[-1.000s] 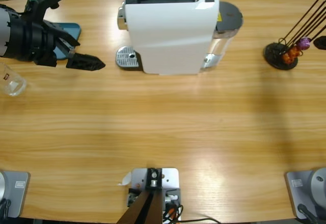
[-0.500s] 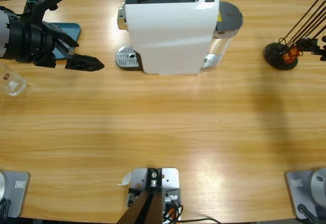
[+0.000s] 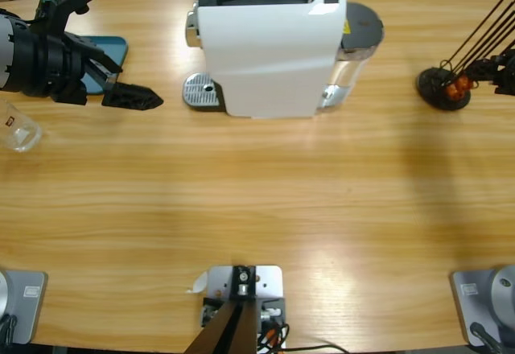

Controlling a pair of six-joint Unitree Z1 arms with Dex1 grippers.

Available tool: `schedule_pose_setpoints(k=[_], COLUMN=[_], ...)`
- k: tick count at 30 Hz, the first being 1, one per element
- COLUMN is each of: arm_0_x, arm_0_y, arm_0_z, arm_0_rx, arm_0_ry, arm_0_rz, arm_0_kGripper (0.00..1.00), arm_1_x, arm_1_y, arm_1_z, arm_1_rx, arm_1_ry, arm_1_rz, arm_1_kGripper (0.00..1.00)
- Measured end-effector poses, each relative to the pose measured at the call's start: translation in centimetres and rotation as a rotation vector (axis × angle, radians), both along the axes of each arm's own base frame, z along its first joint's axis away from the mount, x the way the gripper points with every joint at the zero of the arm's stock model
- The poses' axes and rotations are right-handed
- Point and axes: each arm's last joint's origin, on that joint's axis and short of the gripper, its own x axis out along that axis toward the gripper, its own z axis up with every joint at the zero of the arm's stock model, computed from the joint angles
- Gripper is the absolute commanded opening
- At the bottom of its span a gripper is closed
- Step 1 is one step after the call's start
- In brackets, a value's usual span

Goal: Pour coffee

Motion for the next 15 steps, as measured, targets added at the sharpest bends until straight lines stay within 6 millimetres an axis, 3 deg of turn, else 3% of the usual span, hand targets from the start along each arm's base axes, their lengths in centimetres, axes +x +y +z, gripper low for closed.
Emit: schedule_pose_setpoints(k=[2, 7, 9, 15], arm_0_x=[0.02, 0.01, -0.05, -0.27], arm_0_y=[0.02, 0.06, 0.11, 0.30], arm_0_z=[0.00, -0.06, -0.23, -0.83], arm_0_rx=[0.000, 0.001, 0.005, 0.018], arm_0_ry=[0.000, 0.002, 0.006, 0.021], arm_0_rz=[0.001, 0.002, 0.002, 0.002], arm_0_kGripper=[1.000, 1.000, 1.000, 1.000], arm_1_x=[0.00, -0.04, -0.05, -0.06], arm_1_y=[0.03, 0.09, 0.09, 0.10], arm_1_z=[-0.01, -0.06, -0.06, -0.04], arm_1_rx=[0.005, 0.008, 0.006, 0.008], arm_1_ry=[0.001, 0.005, 0.005, 0.004], arm_1_rz=[0.006, 0.020, 0.023, 0.027], arm_1_kGripper=[0.140, 0.133, 0.057, 0.057])
